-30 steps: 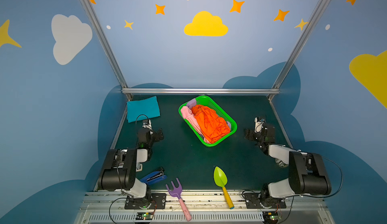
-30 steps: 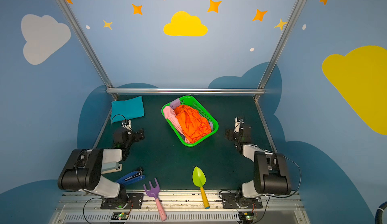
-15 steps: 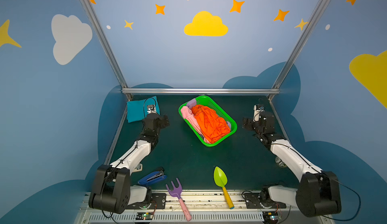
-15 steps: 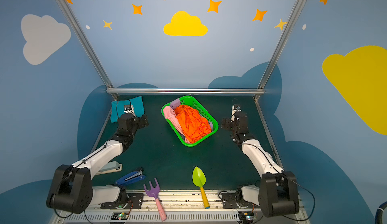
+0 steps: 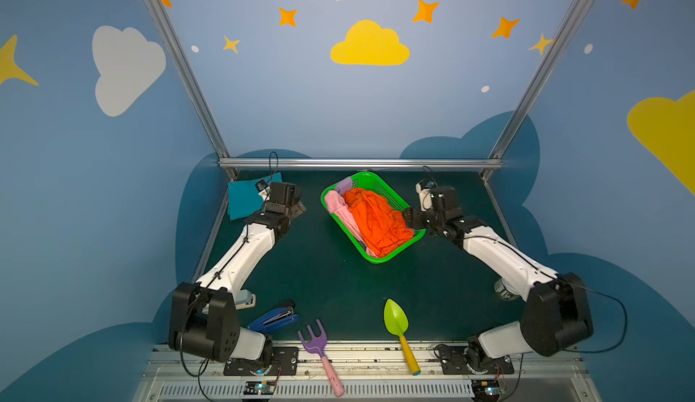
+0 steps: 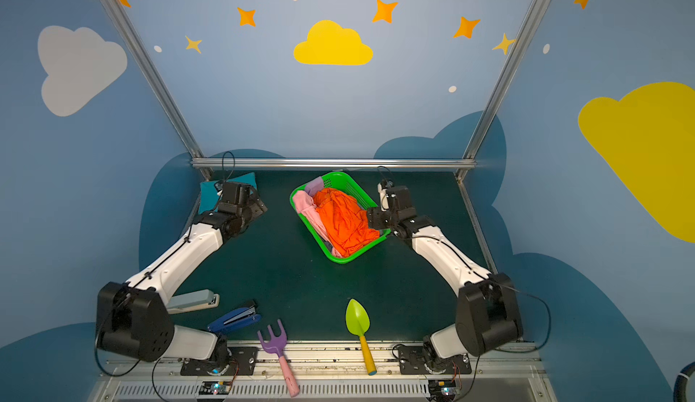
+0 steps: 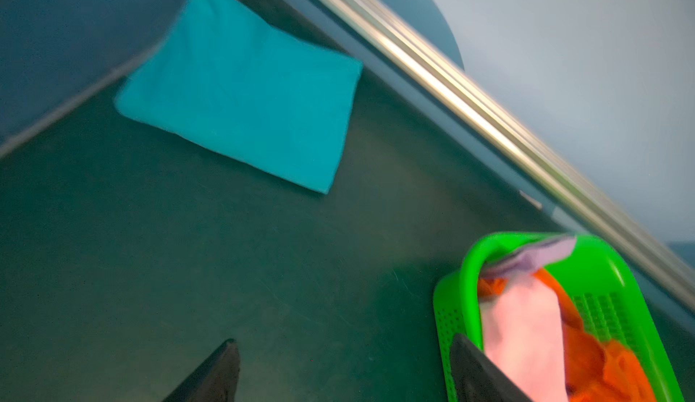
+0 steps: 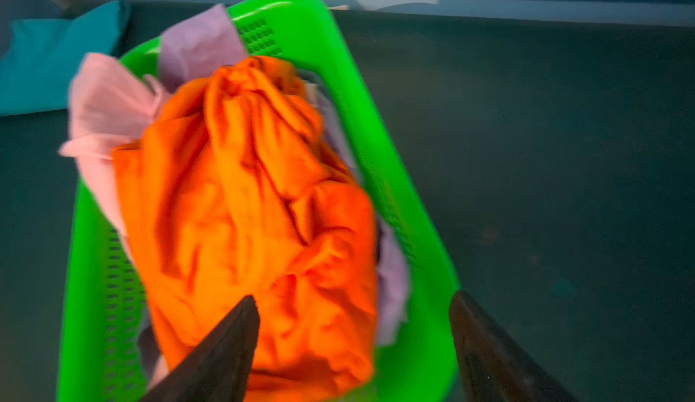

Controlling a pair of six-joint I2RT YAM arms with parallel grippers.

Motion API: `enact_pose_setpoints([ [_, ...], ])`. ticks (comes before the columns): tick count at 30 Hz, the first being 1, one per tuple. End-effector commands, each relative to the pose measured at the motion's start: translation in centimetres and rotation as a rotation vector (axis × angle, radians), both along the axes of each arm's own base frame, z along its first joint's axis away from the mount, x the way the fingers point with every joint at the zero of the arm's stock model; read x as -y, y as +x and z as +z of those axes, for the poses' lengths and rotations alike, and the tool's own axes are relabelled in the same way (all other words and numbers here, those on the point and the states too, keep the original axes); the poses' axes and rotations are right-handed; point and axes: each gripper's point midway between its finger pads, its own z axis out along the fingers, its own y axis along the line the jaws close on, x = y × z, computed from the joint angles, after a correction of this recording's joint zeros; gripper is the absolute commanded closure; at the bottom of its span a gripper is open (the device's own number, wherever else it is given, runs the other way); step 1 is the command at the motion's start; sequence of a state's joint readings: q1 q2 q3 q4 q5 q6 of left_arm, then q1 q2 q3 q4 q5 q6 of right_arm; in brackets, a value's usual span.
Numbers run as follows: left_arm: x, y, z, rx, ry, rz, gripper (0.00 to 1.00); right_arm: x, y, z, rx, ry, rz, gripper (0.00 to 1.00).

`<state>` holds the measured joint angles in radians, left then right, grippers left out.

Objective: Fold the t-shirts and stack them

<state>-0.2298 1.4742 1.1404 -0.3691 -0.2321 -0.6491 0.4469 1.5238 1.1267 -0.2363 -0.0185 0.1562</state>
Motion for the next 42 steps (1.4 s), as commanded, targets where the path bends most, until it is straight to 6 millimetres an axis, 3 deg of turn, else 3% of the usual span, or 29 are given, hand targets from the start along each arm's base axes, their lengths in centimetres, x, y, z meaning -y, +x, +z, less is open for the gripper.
enact_pose_setpoints([
  [1,5.7,-0.1,-1.4,-0.080,-0.110,-0.165,0.17,-5.1,-0.7,-1.1,-0.106,0.053,0.159,0.28],
  [5,10.0,0.1,-3.6,-0.145,-0.170,-0.269,0.19,-9.0,0.5,-3.0,-0.194,0.060,0.231,0.35],
  [11,14.4,0.8,-6.0,-0.210,-0.197,-0.352,0.23,-9.9,3.5,-6.2,-0.311,-0.007,0.167,0.39],
  [12,15.3,1.1,-6.3,-0.218,-0.194,-0.368,0.27,-10.0,3.9,-6.4,-0.328,-0.020,0.158,0.45],
  [13,16.0,1.2,-6.5,-0.226,-0.191,-0.382,0.31,-10.0,4.1,-6.3,-0.345,-0.029,0.153,0.59],
  [14,16.7,1.5,-6.7,-0.233,-0.190,-0.394,0.40,-10.1,4.5,-6.1,-0.353,-0.036,0.153,0.84],
  [15,17.4,1.6,-7.0,-0.245,-0.188,-0.408,0.48,-10.1,4.9,-5.5,-0.350,-0.038,0.149,1.00],
  [16,18.1,1.8,-7.3,-0.254,-0.191,-0.417,0.54,-10.1,5.2,-4.7,-0.337,-0.036,0.147,1.00],
  [19,20.2,2.2,-7.6,-0.268,-0.194,-0.455,0.66,-9.0,6.2,0.3,-0.237,-0.021,0.099,1.00],
  [24,24.9,2.9,-7.2,-0.264,-0.221,-0.545,0.73,-4.2,6.0,14.3,0.081,0.047,-0.035,1.00],
  [27,28.7,3.3,-6.6,-0.259,-0.263,-0.611,0.74,-3.0,3.9,22.8,0.388,0.106,-0.005,1.00],
  [31,34.4,2.6,-5.6,-0.265,-0.319,-0.724,0.76,-0.5,-0.5,31.2,0.641,0.212,-0.052,1.00],
  [34,37.9,2.0,-3.9,-0.253,-0.356,-0.804,0.72,-0.3,-3.3,35.3,0.708,0.277,-0.007,1.00],
  [37,38.6,2.2,-1.7,-0.232,-0.384,-0.837,0.52,-2.1,-6.0,38.0,0.734,0.367,0.127,1.00],
  [39,37.2,3.0,0.3,-0.206,-0.397,-0.824,0.50,-3.9,-7.6,39.1,0.738,0.424,0.223,1.00],
  [42,32.5,4.5,3.4,-0.147,-0.402,-0.745,0.57,-7.1,-9.6,40.0,0.733,0.482,0.368,1.00],
])
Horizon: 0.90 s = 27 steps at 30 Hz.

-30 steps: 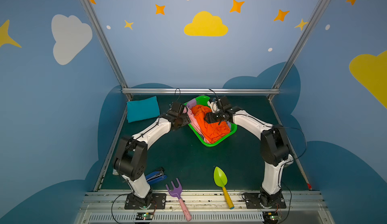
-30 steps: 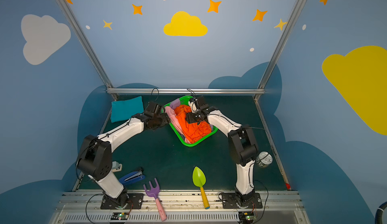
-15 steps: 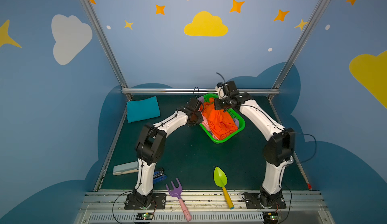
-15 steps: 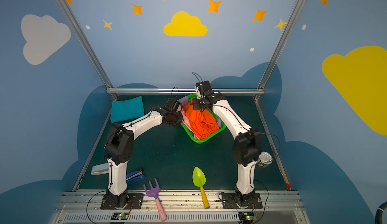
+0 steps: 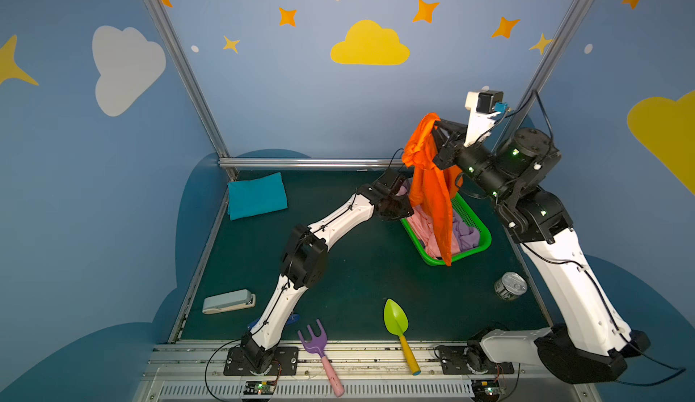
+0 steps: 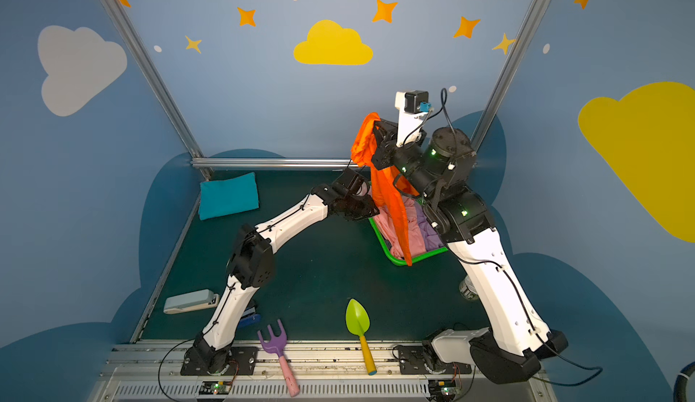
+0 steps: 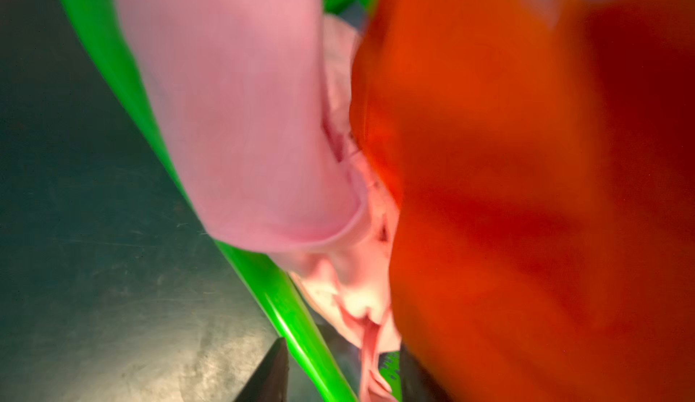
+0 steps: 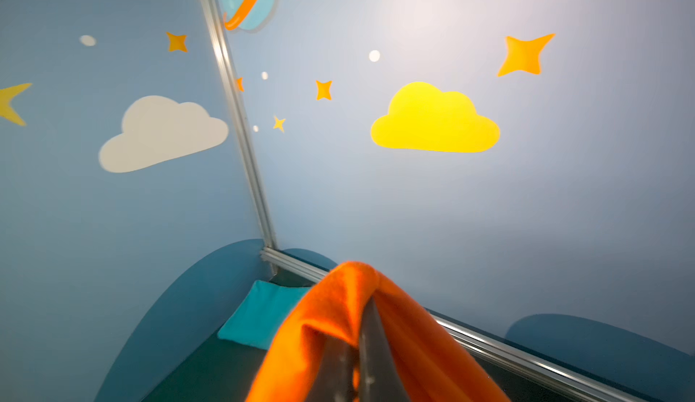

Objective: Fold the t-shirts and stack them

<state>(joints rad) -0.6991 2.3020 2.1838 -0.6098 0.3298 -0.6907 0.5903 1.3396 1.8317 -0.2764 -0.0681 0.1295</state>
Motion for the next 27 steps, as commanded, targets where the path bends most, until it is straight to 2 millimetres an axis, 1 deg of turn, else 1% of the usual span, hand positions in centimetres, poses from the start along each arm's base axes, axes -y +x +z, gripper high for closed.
enact_pose_setpoints([
  [1,-7.9,2.7,6.4,0.070,-0.043,0.137,0.56,-5.1,-2.3,0.7,0.029,-0.003,0.239,1.00],
  [2,-9.9,3.0,7.4,0.091,-0.054,0.179,0.55,-6.3,-2.7,0.8,0.031,-0.014,0.285,1.00],
  [3,-12.3,3.2,8.2,0.110,-0.062,0.231,0.52,-7.7,-3.3,0.8,0.035,-0.030,0.334,1.00],
  [4,-14.9,3.1,9.2,0.129,-0.071,0.291,0.47,-9.1,-3.9,0.9,0.041,-0.045,0.384,1.00],
  [5,-17.0,2.9,9.9,0.146,-0.078,0.337,0.42,-10.2,-4.2,0.6,0.039,-0.057,0.422,1.00],
  [6,-19.5,2.6,10.2,0.161,-0.073,0.397,0.36,-11.4,-4.5,0.4,0.035,-0.068,0.458,1.00],
  [7,-21.8,2.1,10.5,0.174,-0.066,0.458,0.33,-12.3,-4.7,0.2,0.031,-0.072,0.487,1.00],
  [9,-25.8,1.0,10.8,0.211,-0.037,0.567,0.28,-13.9,-4.6,-0.7,0.002,-0.082,0.528,1.00],
  [10,-27.6,0.4,10.6,0.221,-0.019,0.613,0.27,-14.5,-4.3,-1.4,-0.016,-0.085,0.540,1.00],
  [11,-29.0,-0.3,10.4,0.227,-0.005,0.646,0.26,-15.0,-4.0,-2.1,-0.038,-0.089,0.549,1.00],
  [13,-31.5,-1.6,10.1,0.235,0.020,0.706,0.24,-15.9,-3.0,-4.0,-0.095,-0.107,0.548,1.00],
  [14,-32.4,-2.1,9.8,0.236,0.032,0.728,0.23,-16.3,-2.6,-5.2,-0.123,-0.122,0.547,1.00],
  [15,-33.1,-2.5,9.7,0.237,0.040,0.744,0.22,-16.5,-2.1,-6.6,-0.154,-0.139,0.539,1.00],
  [17,-33.9,-2.9,9.2,0.232,0.055,0.763,0.19,-16.7,-0.7,-10.0,-0.235,-0.186,0.499,1.00],
  [18,-34.0,-2.9,8.9,0.227,0.060,0.762,0.18,-16.4,0.0,-11.7,-0.277,-0.209,0.472,0.92],
  [20,-33.5,-2.7,8.2,0.206,0.055,0.745,0.15,-15.0,1.6,-15.6,-0.380,-0.268,0.385,0.61],
  [21,-33.2,-2.5,7.9,0.191,0.050,0.731,0.14,-14.0,2.5,-17.4,-0.424,-0.295,0.333,0.51],
  [22,-32.7,-2.2,7.3,0.171,0.043,0.715,0.14,-12.5,3.4,-19.3,-0.473,-0.322,0.265,0.43],
  [23,-32.3,-2.0,6.7,0.150,0.041,0.699,0.13,-10.7,4.2,-21.2,-0.522,-0.350,0.194,0.39],
  [25,-31.3,-1.5,5.4,0.106,0.034,0.664,0.13,-6.9,5.6,-24.8,-0.611,-0.408,0.050,0.35],
  [27,-30.5,-1.1,4.1,0.068,0.030,0.629,0.13,-3.0,6.2,-28.2,-0.680,-0.481,-0.083,0.34],
])
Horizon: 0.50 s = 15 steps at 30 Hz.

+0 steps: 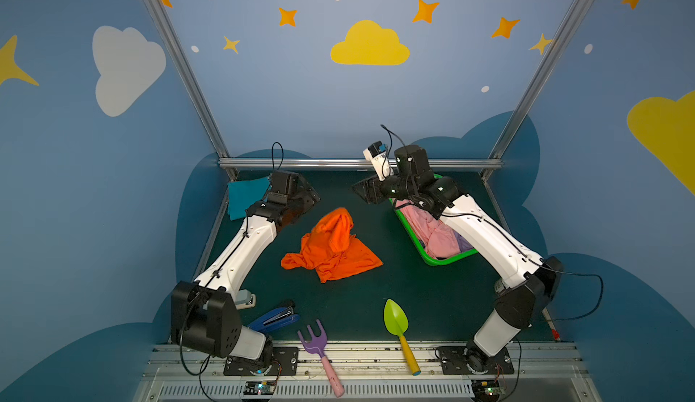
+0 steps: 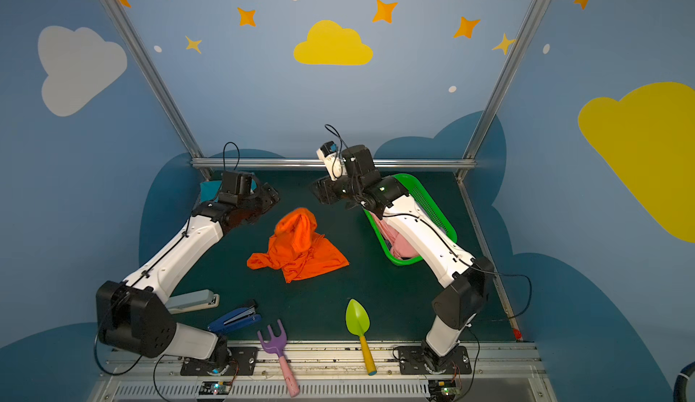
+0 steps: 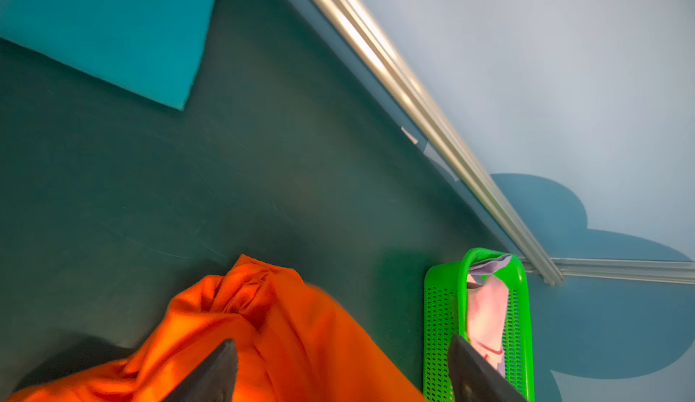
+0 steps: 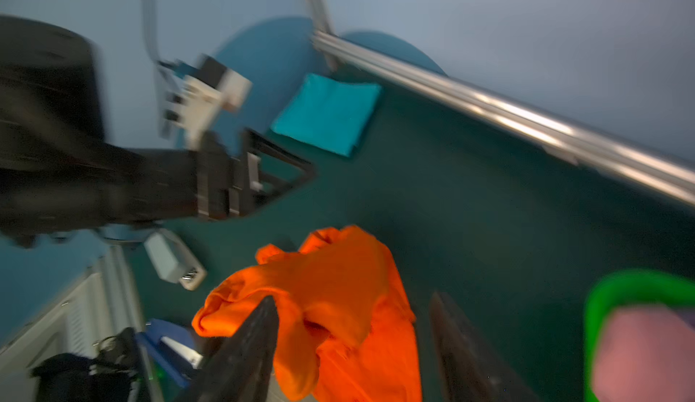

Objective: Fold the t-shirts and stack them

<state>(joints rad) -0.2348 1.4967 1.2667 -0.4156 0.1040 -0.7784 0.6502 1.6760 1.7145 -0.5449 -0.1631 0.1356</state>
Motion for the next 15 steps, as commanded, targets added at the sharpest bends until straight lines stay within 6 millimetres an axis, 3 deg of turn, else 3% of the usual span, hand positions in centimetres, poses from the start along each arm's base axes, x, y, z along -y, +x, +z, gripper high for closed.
enact_pose_setpoints([
  [1,1.7,0.5,-1.4,-0.045,-0.039,-0.071,0.13,8.2,0.6,-4.0,-0.043,-0.219,-0.249,0.34],
  [5,2.6,0.7,-3.5,-0.100,-0.038,-0.095,0.14,13.2,0.1,-10.1,-0.079,-0.448,-0.348,0.33],
  [7,3.3,0.7,-4.0,-0.119,-0.057,-0.122,0.13,14.4,-0.1,-12.8,-0.112,-0.515,-0.375,0.32],
  [15,5.3,0.9,-5.4,-0.169,-0.061,-0.175,0.14,14.8,0.6,-20.0,-0.326,-0.648,-0.397,0.37],
])
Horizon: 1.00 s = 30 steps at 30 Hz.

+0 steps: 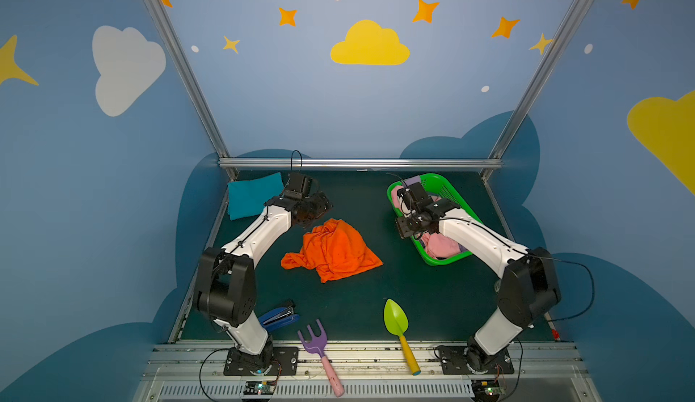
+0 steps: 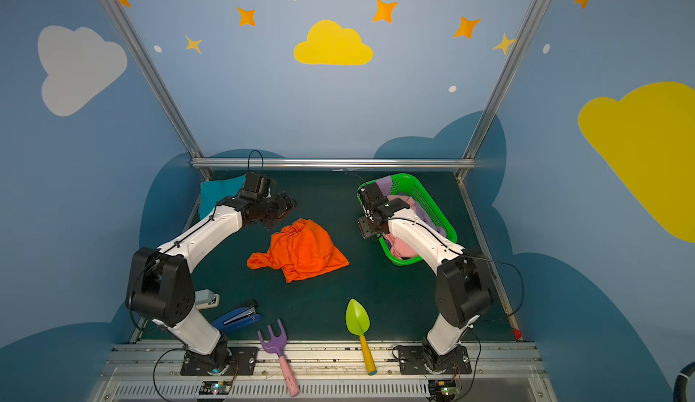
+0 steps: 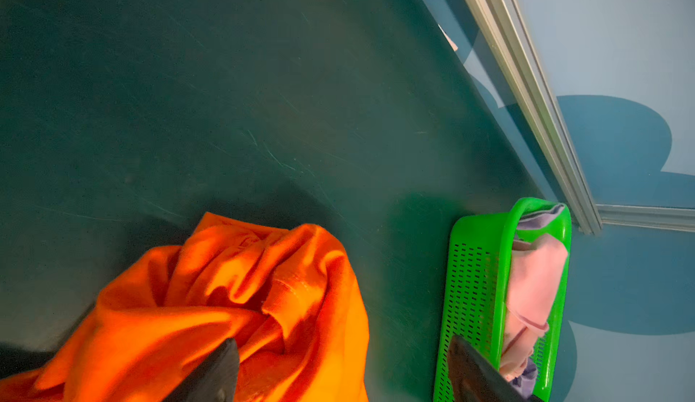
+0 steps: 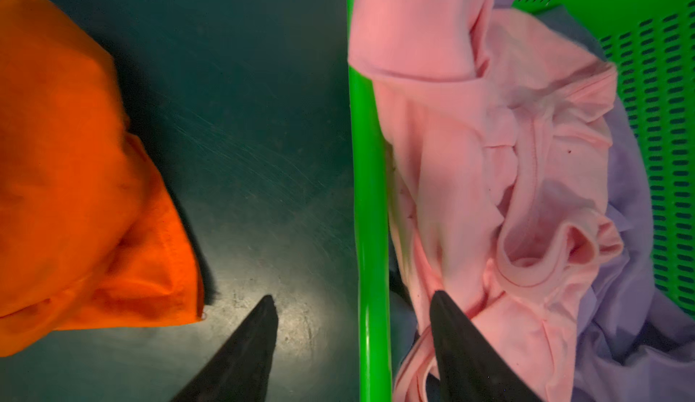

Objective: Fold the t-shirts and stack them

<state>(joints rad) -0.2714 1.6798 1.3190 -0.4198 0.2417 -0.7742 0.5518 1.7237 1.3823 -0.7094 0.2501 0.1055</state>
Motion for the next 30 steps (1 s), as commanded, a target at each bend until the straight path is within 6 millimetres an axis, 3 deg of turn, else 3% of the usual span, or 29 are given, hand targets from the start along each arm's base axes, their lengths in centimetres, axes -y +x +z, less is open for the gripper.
enact_pose_setpoints([
  [1,1.1,-0.1,-0.1,-0.019,-0.004,-0.043,0.14,0.9,0.8,-2.7,-0.104,-0.062,-0.083,0.38],
  [3,1.5,-0.1,-0.3,-0.029,-0.003,-0.058,0.15,1.1,1.1,-4.3,-0.187,-0.049,-0.135,0.43],
  [7,1.8,-0.4,-0.7,-0.047,0.004,-0.073,0.16,2.2,2.4,-7.3,-0.266,-0.016,-0.189,0.63],
  [10,1.6,-0.5,-1.0,-0.056,0.015,-0.073,0.16,3.3,3.6,-8.0,-0.267,-0.005,-0.209,0.73],
  [15,1.8,-0.3,-1.2,-0.066,0.012,-0.076,0.16,7.0,7.2,-7.6,-0.231,0.000,-0.260,0.91],
  [23,2.4,0.4,-1.6,-0.086,0.004,-0.086,0.17,12.1,12.3,-7.8,-0.205,0.002,-0.304,0.99],
  [30,2.7,0.8,-1.6,-0.095,0.025,-0.101,0.17,14.7,14.1,-8.6,-0.213,0.029,-0.340,1.00],
])
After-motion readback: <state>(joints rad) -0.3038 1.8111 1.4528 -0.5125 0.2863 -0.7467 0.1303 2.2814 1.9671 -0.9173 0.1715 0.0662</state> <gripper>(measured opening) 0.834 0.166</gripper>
